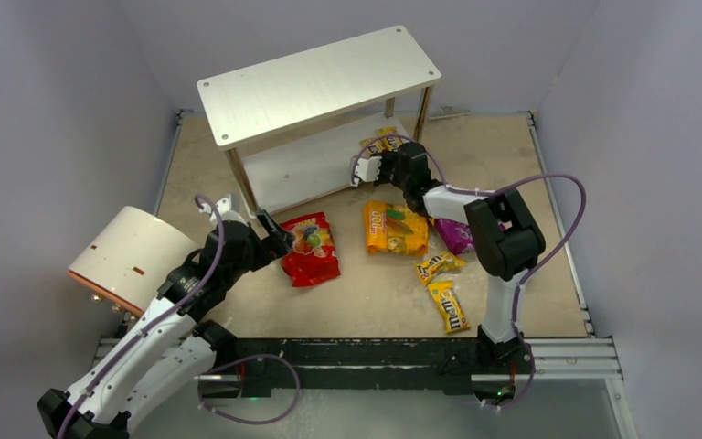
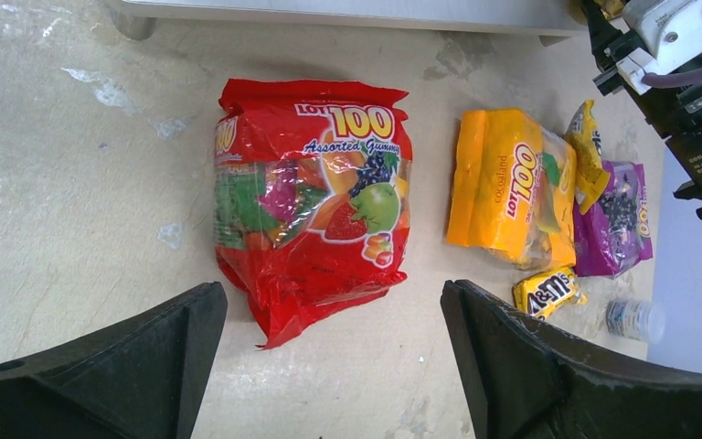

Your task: Place and organize the candy bags onto the shelf

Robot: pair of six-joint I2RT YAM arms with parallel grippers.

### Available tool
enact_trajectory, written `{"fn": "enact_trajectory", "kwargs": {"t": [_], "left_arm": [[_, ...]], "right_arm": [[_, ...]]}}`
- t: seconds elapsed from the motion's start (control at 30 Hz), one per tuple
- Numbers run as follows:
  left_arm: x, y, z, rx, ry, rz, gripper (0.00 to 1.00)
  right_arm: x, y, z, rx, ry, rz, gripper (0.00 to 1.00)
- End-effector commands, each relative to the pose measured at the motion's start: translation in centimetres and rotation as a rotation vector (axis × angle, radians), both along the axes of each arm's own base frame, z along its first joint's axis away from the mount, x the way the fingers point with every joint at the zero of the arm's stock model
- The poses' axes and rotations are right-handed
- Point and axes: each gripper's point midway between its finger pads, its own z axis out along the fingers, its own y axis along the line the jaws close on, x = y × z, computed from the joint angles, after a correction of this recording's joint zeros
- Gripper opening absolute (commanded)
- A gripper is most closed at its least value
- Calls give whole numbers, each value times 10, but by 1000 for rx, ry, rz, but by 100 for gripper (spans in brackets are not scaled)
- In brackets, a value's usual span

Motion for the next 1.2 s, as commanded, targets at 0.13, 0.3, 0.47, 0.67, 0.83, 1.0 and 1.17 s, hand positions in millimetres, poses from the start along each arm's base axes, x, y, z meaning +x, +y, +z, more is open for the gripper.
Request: {"fn": "enact_trajectory", "kwargs": {"t": [0.13,0.3,0.47,0.67,0.83,1.0,1.17], "left_arm": [[7,-5,-1,-30,-18,8,95],[8,-5,-2,-25,-11,9,95],[7,-5,-3,-23,-6,8,95],[8,-6,-3,-27,-8,6,95],[8,-7,-2,-31,-11,-4,96],[8,-8,-1,-34,-17,-6,97],[7,-7,6,-36,-35,-13,99]], "right_arm": [[12,-8,16,-11,-36,-16,30],[11,-9,16,-15,-26,-15,47],[1,-7,16,-10,6,14,65],[-11,-13,12,-32,52,8,79],[-30,-19,14,-56,105,28,98],[-47,-27,40,-23,118,2,99],[-79,-23,62,78,144,49,99]]}}
